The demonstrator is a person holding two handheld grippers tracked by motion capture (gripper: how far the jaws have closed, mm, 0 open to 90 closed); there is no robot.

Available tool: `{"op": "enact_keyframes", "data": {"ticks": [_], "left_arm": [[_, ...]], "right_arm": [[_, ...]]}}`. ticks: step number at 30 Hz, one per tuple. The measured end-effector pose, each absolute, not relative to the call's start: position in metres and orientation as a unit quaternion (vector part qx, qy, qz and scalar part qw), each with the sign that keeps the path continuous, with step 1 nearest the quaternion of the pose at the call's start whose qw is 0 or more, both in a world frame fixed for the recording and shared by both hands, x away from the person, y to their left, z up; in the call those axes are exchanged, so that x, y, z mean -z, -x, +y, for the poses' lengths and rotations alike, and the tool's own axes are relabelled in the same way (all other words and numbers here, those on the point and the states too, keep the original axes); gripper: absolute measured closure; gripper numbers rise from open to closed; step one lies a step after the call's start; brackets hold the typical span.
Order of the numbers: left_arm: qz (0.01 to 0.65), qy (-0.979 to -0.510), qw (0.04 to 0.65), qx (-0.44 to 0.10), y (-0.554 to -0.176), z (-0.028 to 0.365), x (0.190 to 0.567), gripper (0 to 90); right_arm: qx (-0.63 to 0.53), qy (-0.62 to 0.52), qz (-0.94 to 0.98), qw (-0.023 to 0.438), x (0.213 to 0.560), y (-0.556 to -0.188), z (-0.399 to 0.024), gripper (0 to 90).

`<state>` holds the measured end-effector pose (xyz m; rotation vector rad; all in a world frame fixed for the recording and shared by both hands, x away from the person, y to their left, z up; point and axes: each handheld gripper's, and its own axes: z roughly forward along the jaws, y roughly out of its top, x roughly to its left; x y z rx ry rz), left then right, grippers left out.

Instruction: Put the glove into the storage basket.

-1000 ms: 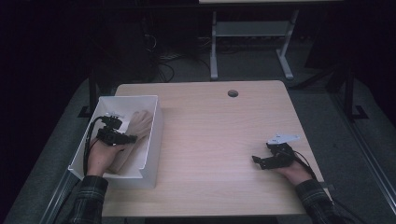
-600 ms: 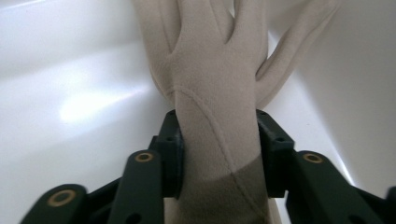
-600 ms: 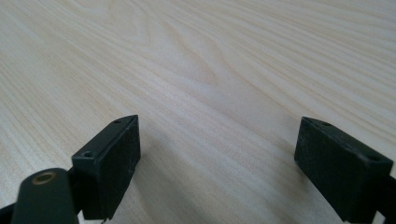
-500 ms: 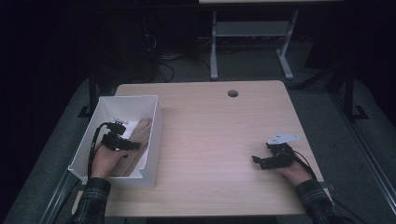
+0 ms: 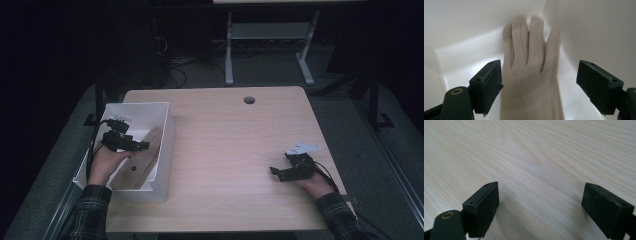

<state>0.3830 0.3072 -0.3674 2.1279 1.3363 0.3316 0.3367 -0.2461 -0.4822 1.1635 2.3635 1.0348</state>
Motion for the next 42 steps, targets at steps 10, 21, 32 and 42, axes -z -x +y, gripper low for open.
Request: {"op": "enact_keyframes", "data": {"ticks": [10, 21, 32, 42], "left_arm": [[0.471, -0.800, 0.350, -0.127, -0.382, 0.288, 0.313, 19.8], [0.424, -0.811, 0.388, -0.105, -0.380, 0.239, 0.292, 19.5], [0.394, -0.819, 0.405, -0.101, -0.377, 0.194, 0.293, 19.5], [0.371, -0.830, 0.407, -0.091, -0.372, 0.156, 0.311, 19.5]], "right_arm": [[-0.361, -0.407, 0.825, 0.155, 0.482, -0.336, -0.246, 13.9], [-0.362, -0.406, 0.825, 0.155, 0.482, -0.336, -0.246, 13.9], [-0.362, -0.405, 0.825, 0.156, 0.482, -0.336, -0.246, 13.9], [-0.362, -0.405, 0.825, 0.156, 0.482, -0.336, -0.246, 13.9]]}}
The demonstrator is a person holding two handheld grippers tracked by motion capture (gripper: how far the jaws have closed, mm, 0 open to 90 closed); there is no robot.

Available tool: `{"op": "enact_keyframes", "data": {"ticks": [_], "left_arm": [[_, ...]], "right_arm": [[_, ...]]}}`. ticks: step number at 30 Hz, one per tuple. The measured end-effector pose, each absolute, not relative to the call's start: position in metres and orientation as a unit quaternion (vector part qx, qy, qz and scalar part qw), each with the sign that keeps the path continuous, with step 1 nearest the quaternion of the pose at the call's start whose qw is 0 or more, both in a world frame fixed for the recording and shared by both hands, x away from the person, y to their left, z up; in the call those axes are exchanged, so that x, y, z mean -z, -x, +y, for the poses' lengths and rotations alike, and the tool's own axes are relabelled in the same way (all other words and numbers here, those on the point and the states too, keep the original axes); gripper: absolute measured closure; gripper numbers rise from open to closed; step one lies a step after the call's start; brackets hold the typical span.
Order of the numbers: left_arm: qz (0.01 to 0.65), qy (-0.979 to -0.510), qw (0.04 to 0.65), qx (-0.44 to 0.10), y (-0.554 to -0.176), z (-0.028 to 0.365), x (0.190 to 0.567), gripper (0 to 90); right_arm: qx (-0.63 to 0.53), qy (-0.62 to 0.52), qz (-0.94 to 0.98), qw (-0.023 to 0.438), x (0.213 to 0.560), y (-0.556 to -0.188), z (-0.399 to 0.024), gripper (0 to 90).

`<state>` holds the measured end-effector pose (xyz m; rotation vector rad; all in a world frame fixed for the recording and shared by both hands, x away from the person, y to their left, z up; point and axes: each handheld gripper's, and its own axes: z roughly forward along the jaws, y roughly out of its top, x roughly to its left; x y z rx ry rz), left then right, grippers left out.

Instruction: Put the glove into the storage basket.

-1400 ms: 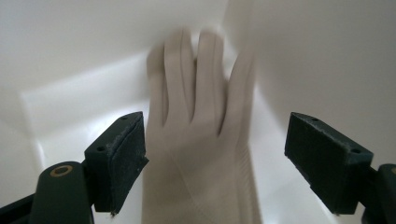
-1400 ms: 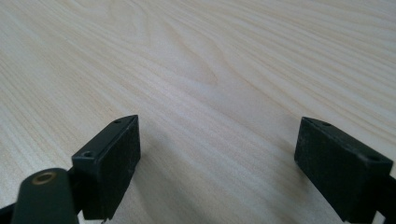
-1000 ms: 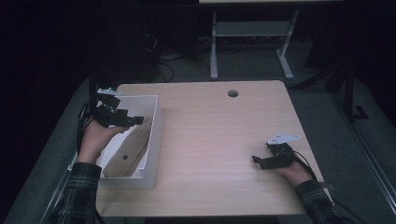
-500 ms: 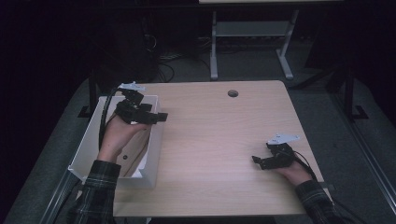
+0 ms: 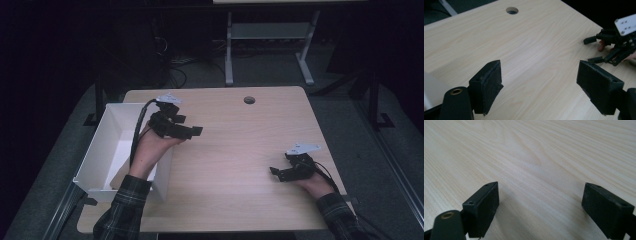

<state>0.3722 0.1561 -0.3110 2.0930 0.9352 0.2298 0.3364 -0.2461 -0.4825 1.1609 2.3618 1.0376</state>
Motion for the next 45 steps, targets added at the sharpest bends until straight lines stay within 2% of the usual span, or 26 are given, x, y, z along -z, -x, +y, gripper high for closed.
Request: {"op": "enact_keyframes", "data": {"ticks": [22, 45], "left_arm": [[0.334, -0.852, 0.397, -0.074, -0.353, 0.092, 0.379, 19.7], [0.295, -0.870, 0.387, -0.074, -0.340, 0.094, 0.446, 17.4]], "right_arm": [[-0.362, -0.403, 0.827, 0.153, 0.482, -0.336, -0.246, 13.9], [-0.362, -0.402, 0.827, 0.153, 0.482, -0.336, -0.246, 13.9]]}}
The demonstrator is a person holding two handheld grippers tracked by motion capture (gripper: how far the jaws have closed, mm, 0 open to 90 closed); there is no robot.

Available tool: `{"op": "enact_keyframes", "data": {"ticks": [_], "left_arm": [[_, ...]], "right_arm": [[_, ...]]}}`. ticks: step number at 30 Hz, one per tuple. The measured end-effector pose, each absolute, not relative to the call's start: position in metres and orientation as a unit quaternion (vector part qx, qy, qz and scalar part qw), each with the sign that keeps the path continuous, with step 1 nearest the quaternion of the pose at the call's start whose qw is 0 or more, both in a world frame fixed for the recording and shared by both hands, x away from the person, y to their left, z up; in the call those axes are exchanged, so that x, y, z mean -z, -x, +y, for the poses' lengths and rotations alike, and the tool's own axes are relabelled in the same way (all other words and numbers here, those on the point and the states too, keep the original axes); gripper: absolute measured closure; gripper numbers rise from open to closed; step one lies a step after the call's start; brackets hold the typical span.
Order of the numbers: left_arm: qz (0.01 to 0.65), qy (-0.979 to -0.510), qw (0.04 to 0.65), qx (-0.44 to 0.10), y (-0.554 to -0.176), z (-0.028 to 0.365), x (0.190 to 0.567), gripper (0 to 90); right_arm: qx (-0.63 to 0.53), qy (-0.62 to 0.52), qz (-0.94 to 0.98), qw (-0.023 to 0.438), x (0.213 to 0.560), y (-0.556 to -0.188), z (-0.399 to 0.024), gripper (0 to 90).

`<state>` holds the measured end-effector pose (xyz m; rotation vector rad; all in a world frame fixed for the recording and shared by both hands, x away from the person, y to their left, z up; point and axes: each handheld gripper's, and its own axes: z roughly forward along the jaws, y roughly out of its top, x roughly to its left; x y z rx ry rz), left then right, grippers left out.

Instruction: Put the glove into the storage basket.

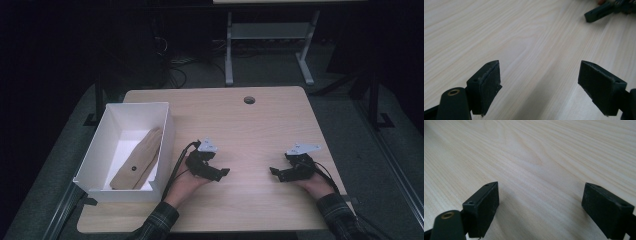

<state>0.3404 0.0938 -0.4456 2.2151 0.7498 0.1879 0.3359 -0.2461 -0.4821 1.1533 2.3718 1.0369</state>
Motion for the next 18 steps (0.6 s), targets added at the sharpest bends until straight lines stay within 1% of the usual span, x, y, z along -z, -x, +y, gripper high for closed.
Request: {"op": "enact_keyframes", "data": {"ticks": [8, 13, 18], "left_arm": [[0.302, -0.870, 0.380, -0.088, -0.337, 0.102, 0.462, 16.6], [0.301, -0.879, 0.355, -0.106, -0.337, 0.103, 0.471, 13.2], [0.294, -0.874, 0.369, -0.117, -0.336, 0.105, 0.477, 12.6]], "right_arm": [[-0.362, -0.402, 0.827, 0.153, 0.482, -0.336, -0.246, 13.9], [-0.363, -0.403, 0.826, 0.153, 0.482, -0.335, -0.246, 13.9], [-0.362, -0.403, 0.827, 0.152, 0.482, -0.335, -0.246, 13.9]]}}
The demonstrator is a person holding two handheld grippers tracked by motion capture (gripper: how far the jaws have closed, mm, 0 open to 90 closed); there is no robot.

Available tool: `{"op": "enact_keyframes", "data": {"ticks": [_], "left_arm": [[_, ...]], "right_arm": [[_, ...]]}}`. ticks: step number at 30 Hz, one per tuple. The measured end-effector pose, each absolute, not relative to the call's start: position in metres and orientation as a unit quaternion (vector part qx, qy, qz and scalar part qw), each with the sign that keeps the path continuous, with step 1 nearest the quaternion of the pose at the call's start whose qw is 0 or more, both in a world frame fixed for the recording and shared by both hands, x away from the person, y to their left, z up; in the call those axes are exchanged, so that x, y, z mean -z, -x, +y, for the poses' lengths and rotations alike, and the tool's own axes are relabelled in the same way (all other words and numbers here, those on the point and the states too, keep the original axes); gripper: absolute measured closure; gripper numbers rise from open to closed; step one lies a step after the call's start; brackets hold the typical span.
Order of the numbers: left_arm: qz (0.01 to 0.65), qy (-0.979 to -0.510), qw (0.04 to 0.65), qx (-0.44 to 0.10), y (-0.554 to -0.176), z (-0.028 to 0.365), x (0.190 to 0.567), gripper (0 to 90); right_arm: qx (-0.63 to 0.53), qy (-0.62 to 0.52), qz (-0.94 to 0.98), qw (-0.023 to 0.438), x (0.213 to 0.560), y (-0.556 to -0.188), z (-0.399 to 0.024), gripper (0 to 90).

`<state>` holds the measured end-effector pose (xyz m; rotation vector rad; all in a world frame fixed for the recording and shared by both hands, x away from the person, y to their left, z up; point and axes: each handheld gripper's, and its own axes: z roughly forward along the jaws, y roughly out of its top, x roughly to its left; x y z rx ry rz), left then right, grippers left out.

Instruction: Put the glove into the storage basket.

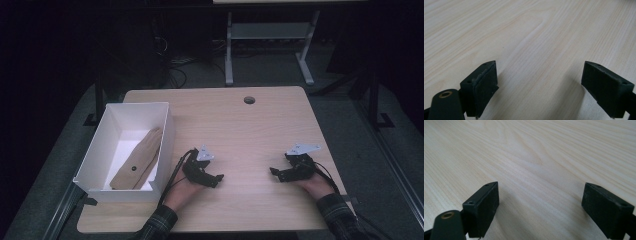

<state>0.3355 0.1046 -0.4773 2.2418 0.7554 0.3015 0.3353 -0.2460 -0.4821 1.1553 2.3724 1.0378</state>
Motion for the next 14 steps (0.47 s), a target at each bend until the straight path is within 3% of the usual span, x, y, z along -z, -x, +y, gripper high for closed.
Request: {"op": "enact_keyframes", "data": {"ticks": [14], "left_arm": [[0.275, -0.879, 0.372, -0.118, -0.3341, 0.1045, 0.4783, 12.8]], "right_arm": [[-0.361, -0.405, 0.826, 0.153, 0.4821, -0.3342, -0.2458, 13.9]]}}
